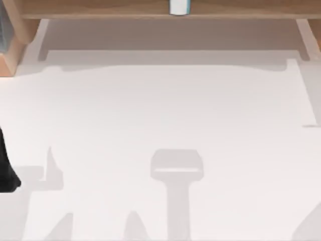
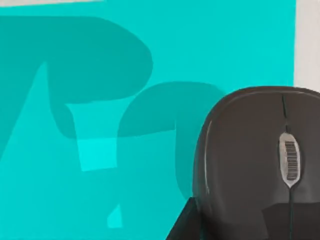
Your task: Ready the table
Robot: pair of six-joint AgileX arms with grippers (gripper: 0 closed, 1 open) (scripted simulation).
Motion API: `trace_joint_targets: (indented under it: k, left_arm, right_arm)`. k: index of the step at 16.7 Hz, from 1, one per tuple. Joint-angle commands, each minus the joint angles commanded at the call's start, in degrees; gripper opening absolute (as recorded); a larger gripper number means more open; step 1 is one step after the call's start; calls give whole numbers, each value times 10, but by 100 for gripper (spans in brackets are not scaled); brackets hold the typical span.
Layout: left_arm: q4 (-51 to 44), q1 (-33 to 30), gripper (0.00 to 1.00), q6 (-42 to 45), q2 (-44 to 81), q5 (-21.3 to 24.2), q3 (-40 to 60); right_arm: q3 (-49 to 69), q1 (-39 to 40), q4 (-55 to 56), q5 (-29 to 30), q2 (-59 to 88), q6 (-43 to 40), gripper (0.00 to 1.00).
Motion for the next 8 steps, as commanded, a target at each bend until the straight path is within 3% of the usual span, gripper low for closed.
trace_joint_targets:
  k: [8]
  left_arm:
    - [0,0,100,0,0,0,0]
  right_arm:
    - [1,30,-16,-24,11,-12,0]
